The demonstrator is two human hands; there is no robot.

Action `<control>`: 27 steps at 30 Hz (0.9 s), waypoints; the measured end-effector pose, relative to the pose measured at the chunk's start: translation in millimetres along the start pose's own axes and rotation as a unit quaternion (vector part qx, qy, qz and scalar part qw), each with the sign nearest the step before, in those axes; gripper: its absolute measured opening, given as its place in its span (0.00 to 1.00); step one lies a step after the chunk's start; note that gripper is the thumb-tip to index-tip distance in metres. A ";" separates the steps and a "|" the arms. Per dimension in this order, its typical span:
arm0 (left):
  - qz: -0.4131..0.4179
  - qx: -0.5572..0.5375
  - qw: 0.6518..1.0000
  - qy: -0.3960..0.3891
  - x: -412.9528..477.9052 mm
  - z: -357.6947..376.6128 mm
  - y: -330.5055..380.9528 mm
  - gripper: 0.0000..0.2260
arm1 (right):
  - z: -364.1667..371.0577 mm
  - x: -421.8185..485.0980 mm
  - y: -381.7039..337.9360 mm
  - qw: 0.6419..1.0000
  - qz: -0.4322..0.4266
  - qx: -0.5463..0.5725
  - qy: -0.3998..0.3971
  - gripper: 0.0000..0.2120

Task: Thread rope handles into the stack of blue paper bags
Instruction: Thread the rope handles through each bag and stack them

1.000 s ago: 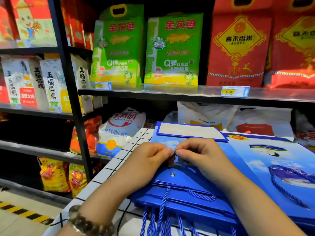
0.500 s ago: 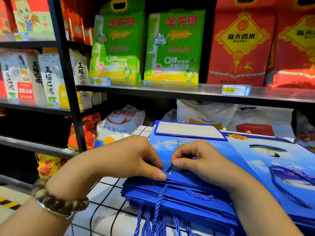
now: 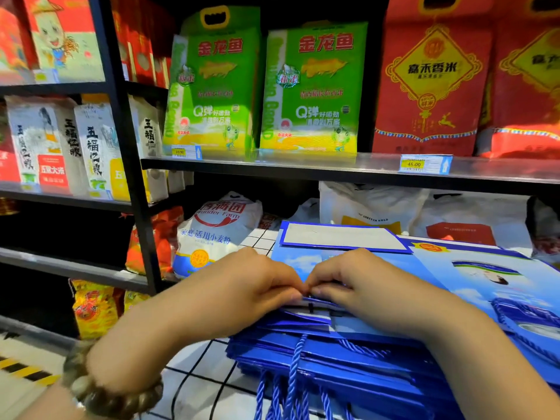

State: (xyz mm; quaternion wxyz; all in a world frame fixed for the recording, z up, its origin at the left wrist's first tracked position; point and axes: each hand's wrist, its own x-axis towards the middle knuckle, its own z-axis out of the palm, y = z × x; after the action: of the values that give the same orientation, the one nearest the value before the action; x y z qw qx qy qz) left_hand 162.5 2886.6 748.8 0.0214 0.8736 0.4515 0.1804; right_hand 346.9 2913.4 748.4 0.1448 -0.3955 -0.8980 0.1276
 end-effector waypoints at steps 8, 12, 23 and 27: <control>0.020 0.025 0.996 0.083 -16.4 13.7 7.6 0.11 | -15.5 -10.7 -20.4 0.995 0.022 0.047 -0.089 0.14; -0.064 0.102 0.983 0.139 -19.0 13.1 31.5 0.13 | -9.4 -12.3 -15.5 0.997 0.035 -0.037 -0.060 0.10; -0.272 0.176 0.937 0.134 -8.7 29.5 63.8 0.11 | -3.0 -11.8 -29.8 0.997 0.047 -0.060 0.002 0.05; -0.245 0.223 0.938 0.103 -9.1 31.0 66.9 0.08 | 1.2 -14.7 -26.2 0.997 0.036 -0.060 0.024 0.04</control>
State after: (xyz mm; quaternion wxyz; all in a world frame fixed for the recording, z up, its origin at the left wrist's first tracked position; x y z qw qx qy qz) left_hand 220.4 2843.7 730.5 -0.1766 0.6954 0.6795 0.1533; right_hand 338.3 2885.1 754.0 0.1379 -0.4387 -0.8853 0.0694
